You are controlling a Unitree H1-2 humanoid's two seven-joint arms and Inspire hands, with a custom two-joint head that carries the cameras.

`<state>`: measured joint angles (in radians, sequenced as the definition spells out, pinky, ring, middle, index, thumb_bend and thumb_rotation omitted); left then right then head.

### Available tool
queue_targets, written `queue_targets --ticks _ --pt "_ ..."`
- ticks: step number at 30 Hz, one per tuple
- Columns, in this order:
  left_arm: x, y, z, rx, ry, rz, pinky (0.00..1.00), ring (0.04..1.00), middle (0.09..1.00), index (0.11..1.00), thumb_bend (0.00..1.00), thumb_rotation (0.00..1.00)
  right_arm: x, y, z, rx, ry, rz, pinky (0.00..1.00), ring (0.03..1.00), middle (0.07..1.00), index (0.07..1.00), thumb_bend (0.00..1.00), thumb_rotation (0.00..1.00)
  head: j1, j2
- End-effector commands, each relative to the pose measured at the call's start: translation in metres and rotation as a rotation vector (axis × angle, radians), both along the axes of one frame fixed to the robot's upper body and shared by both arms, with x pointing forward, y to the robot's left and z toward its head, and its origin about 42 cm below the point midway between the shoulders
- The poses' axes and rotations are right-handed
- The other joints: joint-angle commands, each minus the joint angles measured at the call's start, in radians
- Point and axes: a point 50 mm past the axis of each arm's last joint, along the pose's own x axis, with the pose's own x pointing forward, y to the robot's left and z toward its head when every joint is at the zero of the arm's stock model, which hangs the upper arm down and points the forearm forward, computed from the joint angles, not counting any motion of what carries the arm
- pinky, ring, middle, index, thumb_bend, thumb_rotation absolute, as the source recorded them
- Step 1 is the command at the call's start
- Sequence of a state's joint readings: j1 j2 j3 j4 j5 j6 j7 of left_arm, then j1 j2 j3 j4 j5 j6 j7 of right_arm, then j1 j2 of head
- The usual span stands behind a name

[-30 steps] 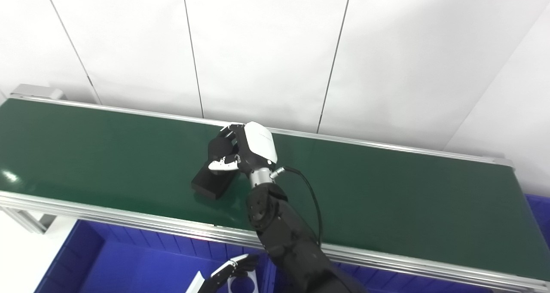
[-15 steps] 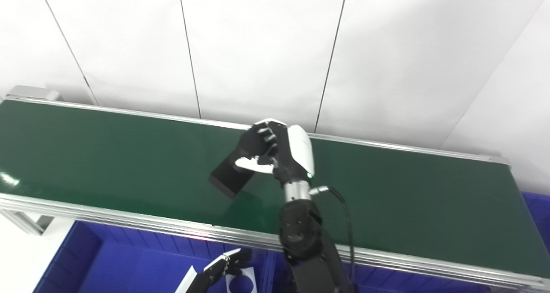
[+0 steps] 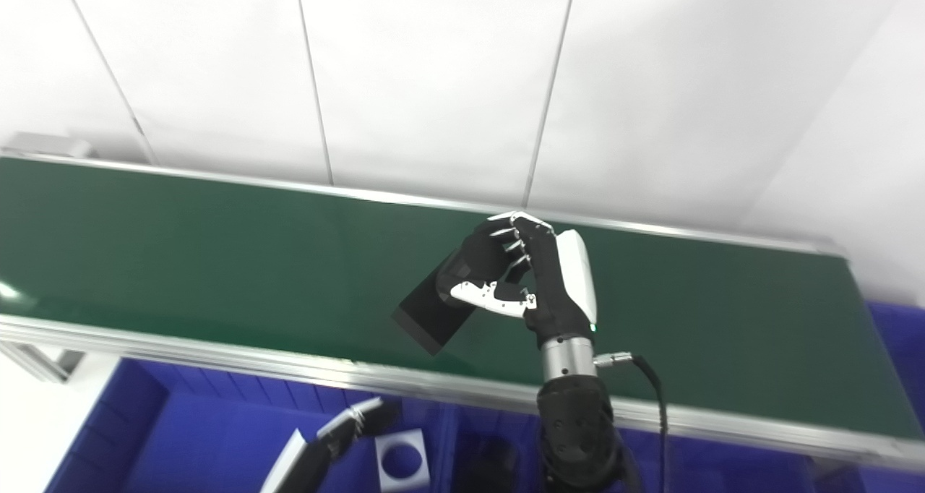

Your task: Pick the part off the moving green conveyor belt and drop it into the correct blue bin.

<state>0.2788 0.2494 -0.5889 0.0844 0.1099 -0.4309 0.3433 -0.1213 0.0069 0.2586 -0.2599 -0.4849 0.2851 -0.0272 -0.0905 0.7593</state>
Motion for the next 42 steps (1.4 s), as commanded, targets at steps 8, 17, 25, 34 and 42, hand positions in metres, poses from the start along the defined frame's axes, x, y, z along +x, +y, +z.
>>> queue_targets --ticks 8,17,25,34,42 --pt "0.002 0.007 0.020 -0.046 -0.075 -0.002 0.78 0.809 0.811 0.813 0.82 0.38 -0.065 -0.044 0.001 -0.053 0.029 -0.018 0.22 0.343 0.463 0.546 0.50 0.00 -0.050 0.078" --pt "0.009 0.018 0.031 -0.091 -0.090 -0.012 0.76 0.797 0.801 0.807 0.82 0.37 -0.117 -0.074 -0.008 -0.117 0.183 -0.040 0.23 0.349 0.458 0.544 0.50 0.00 -0.096 0.133" --pt "0.013 0.025 0.036 -0.080 -0.110 -0.012 0.77 0.798 0.797 0.805 0.83 0.39 -0.125 -0.092 -0.024 -0.277 0.285 -0.035 0.27 0.375 0.466 0.546 0.50 0.00 -0.101 0.146" --pt "0.012 0.029 0.037 -0.088 -0.107 0.002 0.78 0.799 0.797 0.803 0.82 0.39 -0.104 -0.094 -0.064 -0.405 0.333 -0.036 0.35 0.380 0.486 0.557 0.50 0.00 -0.101 0.156" --pt "0.017 0.031 0.036 -0.057 -0.114 -0.009 0.77 0.802 0.805 0.822 0.82 0.40 -0.101 -0.087 -0.074 -0.342 0.290 -0.038 0.58 0.720 0.834 0.817 0.66 0.03 -0.105 0.158"
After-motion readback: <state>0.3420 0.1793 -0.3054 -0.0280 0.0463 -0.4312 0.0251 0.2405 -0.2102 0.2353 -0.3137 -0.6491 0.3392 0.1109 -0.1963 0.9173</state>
